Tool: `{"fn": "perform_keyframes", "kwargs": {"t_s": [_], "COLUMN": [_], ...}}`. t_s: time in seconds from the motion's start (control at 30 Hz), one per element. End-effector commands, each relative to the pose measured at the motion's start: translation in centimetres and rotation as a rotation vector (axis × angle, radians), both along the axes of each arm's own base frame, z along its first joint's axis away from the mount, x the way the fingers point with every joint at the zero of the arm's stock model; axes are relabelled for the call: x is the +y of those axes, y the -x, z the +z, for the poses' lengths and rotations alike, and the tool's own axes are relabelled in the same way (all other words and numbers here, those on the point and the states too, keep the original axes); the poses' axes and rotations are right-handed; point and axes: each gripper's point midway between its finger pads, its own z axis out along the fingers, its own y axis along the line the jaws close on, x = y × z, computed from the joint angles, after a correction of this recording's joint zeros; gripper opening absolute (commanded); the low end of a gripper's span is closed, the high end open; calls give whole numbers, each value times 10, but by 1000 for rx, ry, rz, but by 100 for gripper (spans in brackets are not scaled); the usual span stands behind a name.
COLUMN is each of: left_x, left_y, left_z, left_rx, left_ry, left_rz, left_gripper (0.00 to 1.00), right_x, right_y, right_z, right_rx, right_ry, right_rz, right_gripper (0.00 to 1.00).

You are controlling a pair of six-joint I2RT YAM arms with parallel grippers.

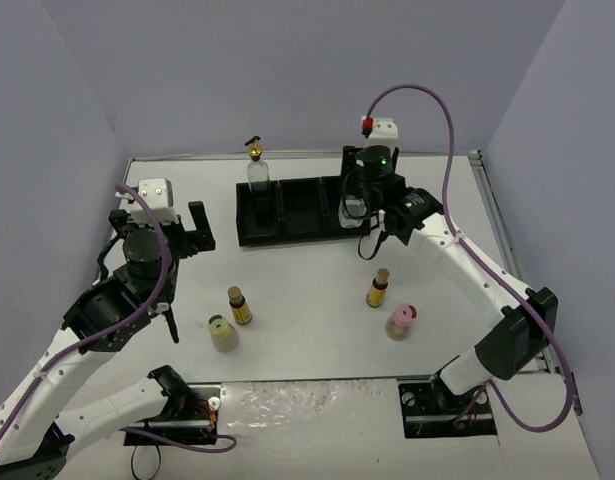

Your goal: Organize the condiment bottles

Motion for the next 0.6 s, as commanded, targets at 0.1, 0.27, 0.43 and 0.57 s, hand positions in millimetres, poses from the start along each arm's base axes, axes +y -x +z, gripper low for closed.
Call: {"fn": "perform_keyframes", "kwargs": {"t_s": [0.1, 0.27, 0.43, 0.57], "left_x": [14, 18, 21, 22], "left_y": [8, 11, 14, 14], "left_z": [31, 35, 37, 36], "left_rx": [-61, -63, -65, -59], "left_ry": [51, 56, 65, 62], "left_rz": [42, 56, 62, 66], "left_gripper": [97, 97, 97, 97], "right_x": [69, 112, 147, 171], "right_y": [-19, -19, -21, -22], "right_z": [71, 71, 73, 69], "right_rx": [-170, -171, -179, -179], "right_ry": [-153, -170, -181, -186], "right_rz": [100, 165, 210, 235], "right_gripper": [0, 0, 0, 0]}}
